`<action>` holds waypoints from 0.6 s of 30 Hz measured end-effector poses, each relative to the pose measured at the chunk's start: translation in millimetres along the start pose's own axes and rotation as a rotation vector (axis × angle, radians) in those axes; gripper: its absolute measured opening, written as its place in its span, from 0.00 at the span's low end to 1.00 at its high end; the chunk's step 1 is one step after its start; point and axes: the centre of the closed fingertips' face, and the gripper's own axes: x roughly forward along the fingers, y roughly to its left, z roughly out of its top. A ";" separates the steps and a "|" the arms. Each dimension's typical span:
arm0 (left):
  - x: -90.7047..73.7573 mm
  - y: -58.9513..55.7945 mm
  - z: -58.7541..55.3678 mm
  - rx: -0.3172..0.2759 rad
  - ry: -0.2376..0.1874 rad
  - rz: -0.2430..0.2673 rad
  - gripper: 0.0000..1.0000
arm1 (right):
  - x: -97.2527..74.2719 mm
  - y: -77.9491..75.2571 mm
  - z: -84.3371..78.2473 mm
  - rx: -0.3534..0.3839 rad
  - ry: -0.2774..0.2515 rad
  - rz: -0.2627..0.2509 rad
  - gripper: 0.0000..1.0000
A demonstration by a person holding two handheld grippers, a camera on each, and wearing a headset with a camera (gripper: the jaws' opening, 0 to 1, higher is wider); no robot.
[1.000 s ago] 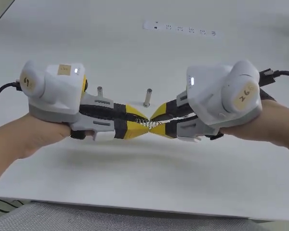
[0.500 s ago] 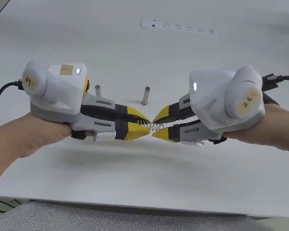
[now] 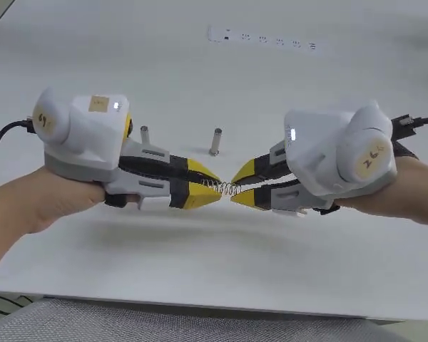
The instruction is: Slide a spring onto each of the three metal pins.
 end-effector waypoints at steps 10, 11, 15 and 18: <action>0.2 0.3 -7.6 0.005 0.032 -0.003 0.08 | -5.6 -1.4 6.8 -0.066 0.005 0.009 0.12; 0.0 0.3 -7.9 0.005 0.033 -0.002 0.08 | -5.9 -1.5 7.6 -0.072 0.004 0.010 0.12; -1.3 0.3 -10.2 0.009 0.044 -0.002 0.08 | -6.4 -2.5 12.7 -0.095 -0.002 0.015 0.12; -2.2 1.1 -12.2 0.008 0.050 0.000 0.08 | -7.9 -4.5 19.5 -0.092 -0.024 0.015 0.12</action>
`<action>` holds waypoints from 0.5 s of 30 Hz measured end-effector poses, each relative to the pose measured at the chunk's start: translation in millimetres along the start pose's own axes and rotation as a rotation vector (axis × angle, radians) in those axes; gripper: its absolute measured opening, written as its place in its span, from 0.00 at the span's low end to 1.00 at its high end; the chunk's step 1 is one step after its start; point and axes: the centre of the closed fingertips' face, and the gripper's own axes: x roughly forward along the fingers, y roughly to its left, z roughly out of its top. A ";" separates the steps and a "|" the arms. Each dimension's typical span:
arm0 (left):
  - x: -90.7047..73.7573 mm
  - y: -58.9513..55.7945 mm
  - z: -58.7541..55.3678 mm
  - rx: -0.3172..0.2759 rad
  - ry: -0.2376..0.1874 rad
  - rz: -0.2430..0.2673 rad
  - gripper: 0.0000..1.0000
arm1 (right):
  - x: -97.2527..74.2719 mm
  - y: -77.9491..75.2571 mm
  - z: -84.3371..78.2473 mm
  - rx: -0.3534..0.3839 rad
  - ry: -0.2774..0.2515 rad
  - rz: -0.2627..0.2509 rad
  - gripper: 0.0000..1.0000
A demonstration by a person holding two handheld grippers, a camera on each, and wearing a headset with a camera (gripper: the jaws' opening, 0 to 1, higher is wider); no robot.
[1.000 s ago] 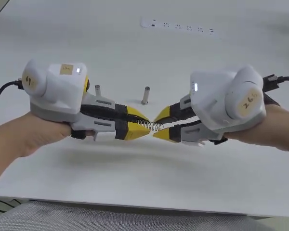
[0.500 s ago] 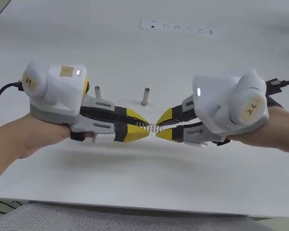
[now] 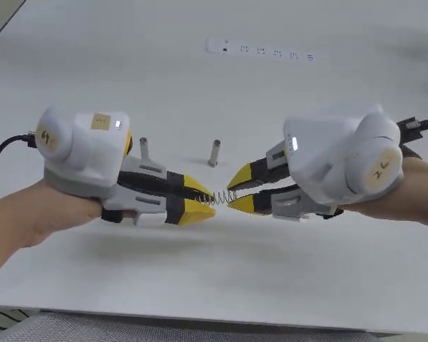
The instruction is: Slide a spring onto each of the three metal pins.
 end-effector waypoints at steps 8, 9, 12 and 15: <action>-2.4 0.0 0.3 0.002 -0.001 0.003 0.08 | -2.3 -0.7 9.4 0.015 -0.046 0.002 0.12; -2.5 -0.1 -0.1 0.000 0.000 0.003 0.08 | -2.5 -0.7 11.4 0.021 -0.056 0.002 0.12; -1.7 -0.3 -0.9 0.004 0.007 0.003 0.08 | -2.7 -0.5 16.2 0.036 -0.081 0.002 0.12; -1.0 -1.1 -1.0 0.006 0.010 0.002 0.08 | -3.6 -0.7 21.8 0.054 -0.109 0.000 0.12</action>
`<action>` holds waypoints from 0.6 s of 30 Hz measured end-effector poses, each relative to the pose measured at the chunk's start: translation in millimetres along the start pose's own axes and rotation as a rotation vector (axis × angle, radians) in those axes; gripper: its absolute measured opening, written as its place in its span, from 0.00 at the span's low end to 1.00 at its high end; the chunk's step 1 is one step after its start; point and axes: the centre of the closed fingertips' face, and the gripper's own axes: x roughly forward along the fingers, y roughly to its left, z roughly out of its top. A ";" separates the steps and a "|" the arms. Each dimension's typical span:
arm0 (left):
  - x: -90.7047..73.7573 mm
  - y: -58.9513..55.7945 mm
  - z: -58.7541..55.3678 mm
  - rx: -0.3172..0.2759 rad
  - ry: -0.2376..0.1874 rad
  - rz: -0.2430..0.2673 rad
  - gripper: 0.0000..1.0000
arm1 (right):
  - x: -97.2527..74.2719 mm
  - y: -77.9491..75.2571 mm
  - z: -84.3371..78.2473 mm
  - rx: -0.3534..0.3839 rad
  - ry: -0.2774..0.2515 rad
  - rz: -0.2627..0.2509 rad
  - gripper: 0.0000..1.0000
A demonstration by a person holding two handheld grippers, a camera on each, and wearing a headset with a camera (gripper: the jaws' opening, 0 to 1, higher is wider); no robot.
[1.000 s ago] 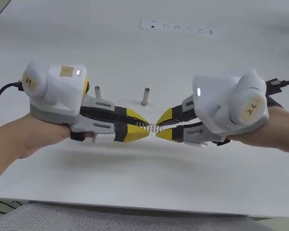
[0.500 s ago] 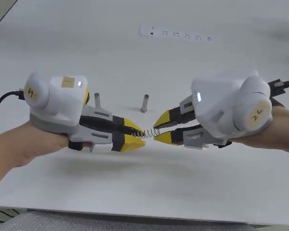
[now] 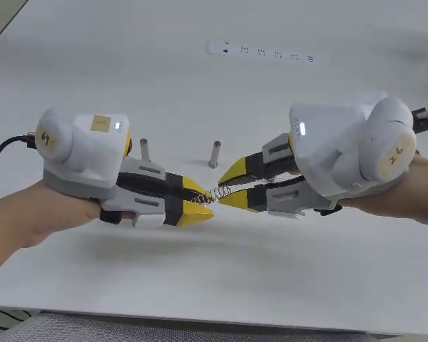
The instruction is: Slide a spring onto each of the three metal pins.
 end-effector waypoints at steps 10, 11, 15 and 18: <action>5.7 -7.0 -3.6 0.012 0.026 -0.023 0.08 | 6.8 3.5 18.8 0.017 -0.078 -0.021 0.12; 5.7 -7.2 -3.9 0.013 0.027 -0.025 0.08 | 7.1 3.4 19.6 0.013 -0.081 -0.025 0.12; 5.2 -7.2 -3.3 0.012 0.027 -0.026 0.08 | 7.2 2.9 22.2 0.018 -0.099 -0.038 0.12; 6.4 -7.3 -2.5 0.019 0.030 -0.028 0.08 | 7.0 2.4 23.0 0.030 -0.117 -0.049 0.12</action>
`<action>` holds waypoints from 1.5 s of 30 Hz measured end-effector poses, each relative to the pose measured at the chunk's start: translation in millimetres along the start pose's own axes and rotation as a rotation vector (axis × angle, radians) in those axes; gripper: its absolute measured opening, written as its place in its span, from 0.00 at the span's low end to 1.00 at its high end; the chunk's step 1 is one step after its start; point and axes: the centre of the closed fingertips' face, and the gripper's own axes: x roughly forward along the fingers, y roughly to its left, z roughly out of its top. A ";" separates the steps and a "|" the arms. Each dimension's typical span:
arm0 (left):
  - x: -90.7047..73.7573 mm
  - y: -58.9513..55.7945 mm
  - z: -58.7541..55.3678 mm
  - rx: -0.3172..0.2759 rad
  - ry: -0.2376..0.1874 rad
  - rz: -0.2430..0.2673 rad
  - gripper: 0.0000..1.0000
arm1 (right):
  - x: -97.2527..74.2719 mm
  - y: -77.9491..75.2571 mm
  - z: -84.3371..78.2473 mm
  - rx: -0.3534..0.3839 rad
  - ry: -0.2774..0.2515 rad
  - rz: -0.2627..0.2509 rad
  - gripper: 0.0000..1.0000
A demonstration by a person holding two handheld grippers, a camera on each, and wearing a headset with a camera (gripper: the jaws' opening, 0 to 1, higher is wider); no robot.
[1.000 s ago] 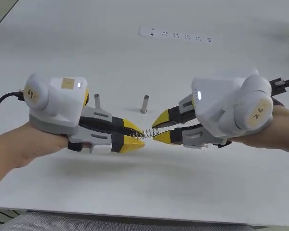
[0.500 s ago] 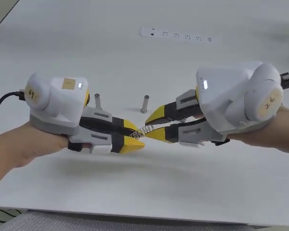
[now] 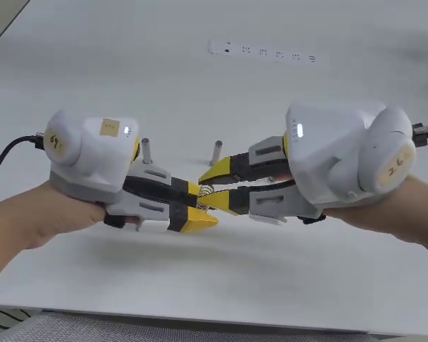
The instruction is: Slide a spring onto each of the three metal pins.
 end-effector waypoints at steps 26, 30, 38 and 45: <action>1.8 -0.2 2.4 -0.015 -0.005 0.006 0.09 | -1.1 -1.6 3.0 -0.044 -0.017 -0.023 0.11; 1.6 -0.7 3.1 -0.026 -0.005 0.003 0.09 | -1.3 -1.9 3.6 -0.047 -0.013 -0.021 0.11; 1.6 -0.9 4.1 -0.030 -0.005 0.007 0.09 | -2.1 -2.3 3.8 -0.061 -0.001 -0.024 0.11; 2.5 -1.1 4.2 -0.033 -0.002 0.010 0.09 | -2.6 -2.6 3.2 -0.065 0.004 -0.026 0.11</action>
